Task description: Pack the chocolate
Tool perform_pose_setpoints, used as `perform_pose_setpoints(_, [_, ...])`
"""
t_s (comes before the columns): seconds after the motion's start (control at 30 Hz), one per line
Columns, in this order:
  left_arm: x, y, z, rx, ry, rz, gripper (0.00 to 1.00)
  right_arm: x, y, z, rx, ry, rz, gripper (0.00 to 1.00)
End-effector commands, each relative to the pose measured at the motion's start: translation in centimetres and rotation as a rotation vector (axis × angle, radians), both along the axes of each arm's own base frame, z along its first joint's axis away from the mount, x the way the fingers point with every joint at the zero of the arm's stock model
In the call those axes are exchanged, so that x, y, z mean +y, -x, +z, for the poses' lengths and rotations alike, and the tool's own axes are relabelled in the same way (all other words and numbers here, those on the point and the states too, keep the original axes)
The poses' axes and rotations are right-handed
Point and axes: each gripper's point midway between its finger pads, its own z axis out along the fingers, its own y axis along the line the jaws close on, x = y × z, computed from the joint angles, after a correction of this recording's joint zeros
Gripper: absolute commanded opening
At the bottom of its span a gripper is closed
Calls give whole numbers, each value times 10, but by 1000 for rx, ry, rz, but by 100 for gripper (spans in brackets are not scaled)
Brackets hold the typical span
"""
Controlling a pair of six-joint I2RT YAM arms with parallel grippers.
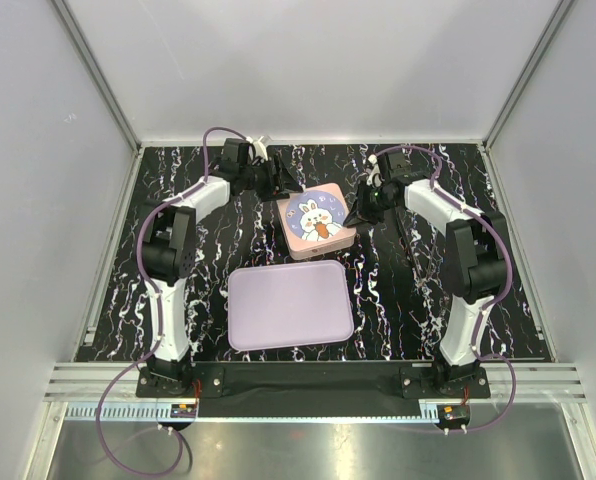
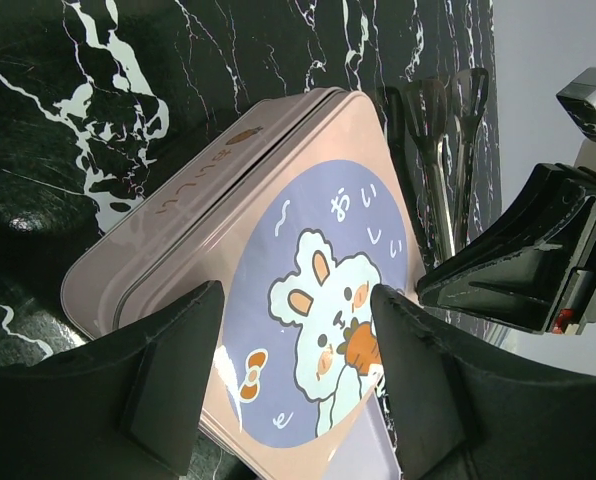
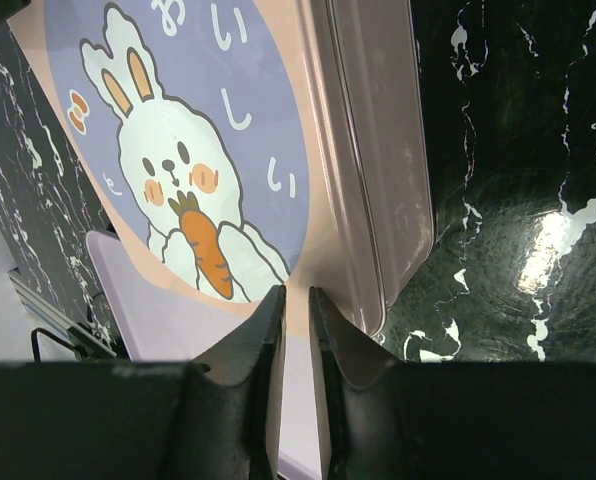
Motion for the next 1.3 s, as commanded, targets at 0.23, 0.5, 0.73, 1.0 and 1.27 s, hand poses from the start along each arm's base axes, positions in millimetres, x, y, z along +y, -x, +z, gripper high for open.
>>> perform_pose_setpoints(0.23, [11,-16,-33,20,-113,41,68,-8,-20,-16,-27,83,6,22])
perform_pose_setpoints(0.5, [15,-19,-42,29,-140,53,68,-12,-19,-30,-15,103,-10,20])
perform_pose_setpoints(0.73, [13,-18,-39,25,-128,53,68,-3,-26,12,-84,52,23,6])
perform_pose_setpoints(1.0, [28,-30,-13,-32,-170,90,68,7,-33,22,-105,5,54,7])
perform_pose_setpoints(1.27, [42,-35,22,-95,-191,120,70,11,-38,19,-101,-8,57,8])
